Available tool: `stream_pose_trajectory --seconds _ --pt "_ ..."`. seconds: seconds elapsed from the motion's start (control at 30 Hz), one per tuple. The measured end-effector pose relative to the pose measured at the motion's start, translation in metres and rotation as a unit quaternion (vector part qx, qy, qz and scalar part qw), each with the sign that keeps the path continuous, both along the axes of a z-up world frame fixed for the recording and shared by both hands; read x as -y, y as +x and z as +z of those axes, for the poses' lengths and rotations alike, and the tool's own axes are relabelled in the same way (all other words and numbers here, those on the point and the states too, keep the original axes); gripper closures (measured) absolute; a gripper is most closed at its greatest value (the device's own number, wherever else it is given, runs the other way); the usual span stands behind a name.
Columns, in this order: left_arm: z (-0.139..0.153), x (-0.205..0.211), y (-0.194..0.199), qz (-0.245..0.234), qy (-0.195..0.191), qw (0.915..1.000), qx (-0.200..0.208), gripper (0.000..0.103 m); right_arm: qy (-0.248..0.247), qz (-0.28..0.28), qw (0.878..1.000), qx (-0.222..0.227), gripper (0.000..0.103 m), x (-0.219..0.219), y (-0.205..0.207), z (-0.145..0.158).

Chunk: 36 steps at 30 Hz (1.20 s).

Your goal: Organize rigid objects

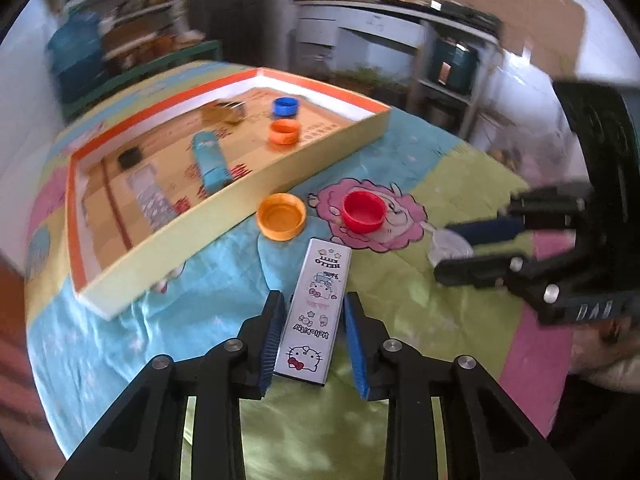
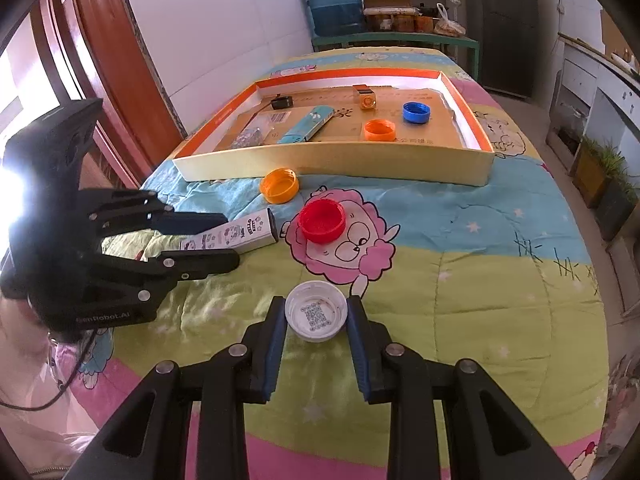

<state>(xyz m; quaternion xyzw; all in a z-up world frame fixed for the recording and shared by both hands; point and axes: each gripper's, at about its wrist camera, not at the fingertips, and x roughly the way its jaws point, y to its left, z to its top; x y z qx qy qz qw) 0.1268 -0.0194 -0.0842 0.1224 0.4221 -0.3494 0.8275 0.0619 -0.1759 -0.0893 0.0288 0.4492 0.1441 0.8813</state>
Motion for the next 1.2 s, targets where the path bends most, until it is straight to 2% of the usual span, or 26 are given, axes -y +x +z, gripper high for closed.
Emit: stream_pose_trajectory --seconds 0.07,0.2,0.4,0.67,1.2 --pt "-0.001 -0.004 -0.001 0.029 -0.023 0.9990 -0.027 0.076 0.002 0.000 1.000 -0.001 0.073 0.000 0.001 -0.001" --pt "-0.001 -0.006 -0.006 0.112 -0.040 0.9920 -0.042 0.077 0.003 0.000 1.000 -0.001 0.073 0.000 0.000 -0.001" --pt "0.000 0.000 -0.021 0.196 -0.048 0.9792 -0.014 0.077 0.010 0.000 1.000 -0.001 0.073 0.001 -0.002 0.000" --pt "0.021 -0.010 -0.033 0.235 -0.065 0.9697 0.003 0.077 0.023 0.006 1.000 0.015 0.073 0.002 -0.004 0.012" --pt "0.070 -0.018 -0.024 0.264 -0.088 0.9596 0.043 0.076 0.032 0.018 0.997 0.065 0.073 -0.002 0.017 0.050"
